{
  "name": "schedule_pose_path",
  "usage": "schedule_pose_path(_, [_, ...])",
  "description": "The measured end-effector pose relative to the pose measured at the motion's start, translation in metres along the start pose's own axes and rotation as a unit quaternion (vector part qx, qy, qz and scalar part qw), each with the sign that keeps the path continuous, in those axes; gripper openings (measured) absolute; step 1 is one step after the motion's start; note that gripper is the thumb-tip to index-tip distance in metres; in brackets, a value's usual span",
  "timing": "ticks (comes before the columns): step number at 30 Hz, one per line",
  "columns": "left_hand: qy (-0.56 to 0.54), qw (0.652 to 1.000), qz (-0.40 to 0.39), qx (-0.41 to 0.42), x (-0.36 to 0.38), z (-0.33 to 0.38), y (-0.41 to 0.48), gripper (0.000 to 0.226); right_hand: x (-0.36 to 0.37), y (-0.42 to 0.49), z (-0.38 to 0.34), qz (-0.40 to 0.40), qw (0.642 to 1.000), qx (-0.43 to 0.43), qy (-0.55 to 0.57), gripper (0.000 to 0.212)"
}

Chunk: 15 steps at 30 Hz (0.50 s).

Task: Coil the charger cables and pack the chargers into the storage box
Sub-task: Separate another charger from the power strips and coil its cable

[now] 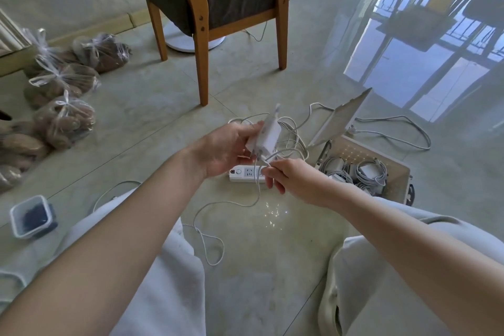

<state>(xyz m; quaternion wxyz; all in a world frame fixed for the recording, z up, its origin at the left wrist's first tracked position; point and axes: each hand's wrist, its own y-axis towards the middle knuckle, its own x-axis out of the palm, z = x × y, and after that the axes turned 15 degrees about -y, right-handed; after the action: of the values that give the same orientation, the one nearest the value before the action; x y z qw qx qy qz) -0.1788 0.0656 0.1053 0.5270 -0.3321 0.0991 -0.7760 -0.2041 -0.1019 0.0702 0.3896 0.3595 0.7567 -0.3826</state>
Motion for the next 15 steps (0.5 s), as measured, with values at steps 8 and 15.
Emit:
schedule_pose_path(8, [0.334, 0.942, -0.015, -0.032, -0.012, -0.003, -0.015, 0.038, -0.028, 0.001, 0.025, 0.047, 0.970, 0.052, -0.231, 0.037])
schedule_pose_path(15, [0.470, 0.853, 0.215, 0.077, -0.014, -0.012, 0.003, 0.036, -0.025, -0.004, 0.009, 0.152, 0.949, 0.027, -0.275, 0.039])
